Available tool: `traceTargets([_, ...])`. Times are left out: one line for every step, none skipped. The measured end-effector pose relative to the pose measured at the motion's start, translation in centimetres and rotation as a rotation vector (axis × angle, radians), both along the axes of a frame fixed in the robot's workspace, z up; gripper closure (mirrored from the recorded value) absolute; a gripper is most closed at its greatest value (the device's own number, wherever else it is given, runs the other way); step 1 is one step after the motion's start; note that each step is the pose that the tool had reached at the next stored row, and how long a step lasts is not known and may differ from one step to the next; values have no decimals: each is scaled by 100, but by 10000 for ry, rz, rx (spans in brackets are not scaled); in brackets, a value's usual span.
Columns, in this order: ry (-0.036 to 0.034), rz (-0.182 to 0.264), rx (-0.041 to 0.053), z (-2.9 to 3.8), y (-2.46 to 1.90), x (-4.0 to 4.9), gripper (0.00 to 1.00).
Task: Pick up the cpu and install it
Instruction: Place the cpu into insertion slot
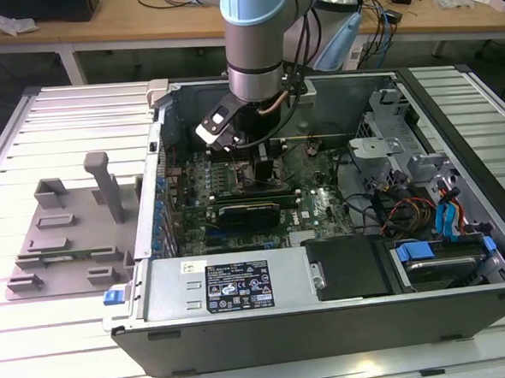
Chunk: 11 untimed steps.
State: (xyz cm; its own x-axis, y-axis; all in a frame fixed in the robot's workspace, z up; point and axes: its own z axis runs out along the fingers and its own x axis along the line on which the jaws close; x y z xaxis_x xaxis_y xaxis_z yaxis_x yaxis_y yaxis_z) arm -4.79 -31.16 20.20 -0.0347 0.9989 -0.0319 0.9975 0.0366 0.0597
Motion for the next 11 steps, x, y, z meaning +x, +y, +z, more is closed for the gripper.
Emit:
traceTargets([-73,-2,13,-4,1,-5,45])
traceTargets([-75,-7,12,-4,0,-5,45])
traceTargets([-76,-9,12,-3,0,-5,45])
traceTargets([-76,-12,12,-3,2,-6,45])
traceTargets([-76,-11,11,-4,10,-6,45])
traceTargets([-75,-11,11,-4,15,-8,45])
traceTargets([-80,-11,12,-6,16,-10,45])
traceTargets([-85,-10,14,-16,17,-13,45])
traceTargets([-82,-12,11,-20,17,-16,45])
traceTargets([-82,-12,10,-20,19,-16,45])
traceTargets([-84,-13,12,-21,22,-16,45])
